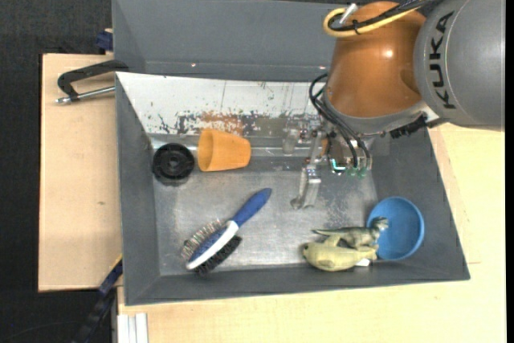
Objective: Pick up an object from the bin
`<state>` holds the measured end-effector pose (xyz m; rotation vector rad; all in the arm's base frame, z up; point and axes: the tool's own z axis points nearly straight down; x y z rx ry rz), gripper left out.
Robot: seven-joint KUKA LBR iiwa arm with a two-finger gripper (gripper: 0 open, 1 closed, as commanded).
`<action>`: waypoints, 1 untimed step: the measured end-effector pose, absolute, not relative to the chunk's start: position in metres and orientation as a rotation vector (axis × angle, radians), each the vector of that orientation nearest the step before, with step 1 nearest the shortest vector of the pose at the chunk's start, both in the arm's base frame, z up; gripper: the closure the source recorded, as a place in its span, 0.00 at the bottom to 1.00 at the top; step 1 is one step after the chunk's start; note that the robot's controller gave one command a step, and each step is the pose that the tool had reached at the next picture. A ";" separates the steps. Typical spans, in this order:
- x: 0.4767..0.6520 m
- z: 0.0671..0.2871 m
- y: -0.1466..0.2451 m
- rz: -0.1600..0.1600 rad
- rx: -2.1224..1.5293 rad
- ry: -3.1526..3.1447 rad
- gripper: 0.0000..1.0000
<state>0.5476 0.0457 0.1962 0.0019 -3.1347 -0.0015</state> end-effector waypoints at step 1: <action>0.511 0.083 0.090 0.000 0.651 -3.079 0.00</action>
Offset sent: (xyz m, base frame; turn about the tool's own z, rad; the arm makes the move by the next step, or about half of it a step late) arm -0.0381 0.0439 -0.1141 -0.4169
